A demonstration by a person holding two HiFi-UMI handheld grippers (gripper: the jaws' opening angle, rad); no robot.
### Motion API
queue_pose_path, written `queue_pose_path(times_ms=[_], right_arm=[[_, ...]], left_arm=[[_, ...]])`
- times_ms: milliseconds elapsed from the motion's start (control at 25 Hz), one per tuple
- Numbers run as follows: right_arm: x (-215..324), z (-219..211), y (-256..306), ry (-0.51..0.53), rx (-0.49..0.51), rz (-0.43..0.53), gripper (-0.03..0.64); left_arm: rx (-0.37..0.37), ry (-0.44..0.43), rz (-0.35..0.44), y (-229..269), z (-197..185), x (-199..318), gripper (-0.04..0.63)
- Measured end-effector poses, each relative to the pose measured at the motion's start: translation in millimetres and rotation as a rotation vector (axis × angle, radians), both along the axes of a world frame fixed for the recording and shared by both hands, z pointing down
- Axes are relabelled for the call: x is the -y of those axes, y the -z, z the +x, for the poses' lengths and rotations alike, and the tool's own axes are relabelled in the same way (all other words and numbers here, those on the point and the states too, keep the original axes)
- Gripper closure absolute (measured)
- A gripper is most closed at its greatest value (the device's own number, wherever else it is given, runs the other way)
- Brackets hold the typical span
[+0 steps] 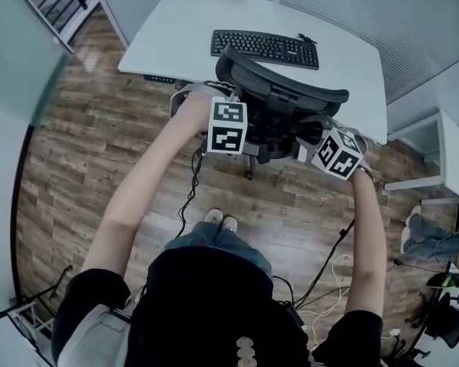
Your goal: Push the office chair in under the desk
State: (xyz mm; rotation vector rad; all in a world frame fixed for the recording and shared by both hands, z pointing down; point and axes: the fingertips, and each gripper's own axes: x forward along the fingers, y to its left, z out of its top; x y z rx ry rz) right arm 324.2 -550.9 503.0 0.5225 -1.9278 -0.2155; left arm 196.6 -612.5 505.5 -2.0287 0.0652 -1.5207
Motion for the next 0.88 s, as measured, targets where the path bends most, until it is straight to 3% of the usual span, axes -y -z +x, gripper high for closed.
queue_pose_path(times_ms=[480,640,800,880], right_arm=[[10.5,2.8,1.1,0.009,-0.004,0.037,0.474],[2.8,-0.2,8.2,0.003,0.000,0.088,0.466],[-7.3,-2.2,33.7,-0.027,0.068,0.175,0.463],[-14.3,-1.7,47.8,-0.053,0.109,0.222,0.465]], left_arm=[[-0.027,-0.028,0.034,1.0,3.8,9.5,0.449],[-0.086,-0.010,0.083,5.8,0.0,4.8,0.432],[-0.174,0.018,0.144,18.7,-6.7,0.3,0.416],[-0.236,0.038,0.187,30.5,-13.7,-3.0,0.447]])
